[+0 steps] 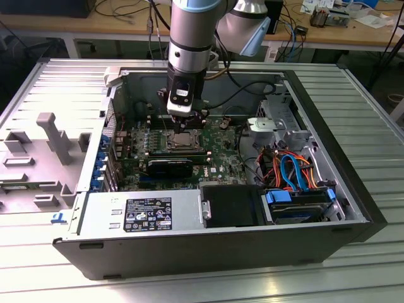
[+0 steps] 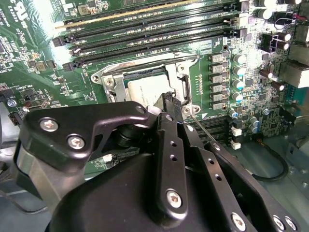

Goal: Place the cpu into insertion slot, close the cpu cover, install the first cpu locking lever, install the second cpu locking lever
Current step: 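Install the first cpu locking lever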

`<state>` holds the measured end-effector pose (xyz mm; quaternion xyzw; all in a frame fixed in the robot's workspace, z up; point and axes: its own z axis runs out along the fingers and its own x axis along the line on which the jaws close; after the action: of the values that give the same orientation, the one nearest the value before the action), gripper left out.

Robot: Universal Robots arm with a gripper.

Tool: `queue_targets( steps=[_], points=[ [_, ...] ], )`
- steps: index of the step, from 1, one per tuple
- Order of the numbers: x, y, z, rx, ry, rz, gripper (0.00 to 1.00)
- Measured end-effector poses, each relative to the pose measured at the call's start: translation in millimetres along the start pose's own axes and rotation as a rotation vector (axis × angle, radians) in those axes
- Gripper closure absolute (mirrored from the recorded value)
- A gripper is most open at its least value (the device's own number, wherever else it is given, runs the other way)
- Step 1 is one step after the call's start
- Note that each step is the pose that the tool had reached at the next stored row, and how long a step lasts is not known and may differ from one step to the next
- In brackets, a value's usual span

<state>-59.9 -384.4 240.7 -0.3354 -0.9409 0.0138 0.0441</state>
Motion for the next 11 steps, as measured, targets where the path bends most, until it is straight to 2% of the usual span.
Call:
queue_targets(
  steps=[11],
  points=[
    [0.0,0.0,0.0,0.0006,-0.0005,-0.008,0.89]
  ],
)
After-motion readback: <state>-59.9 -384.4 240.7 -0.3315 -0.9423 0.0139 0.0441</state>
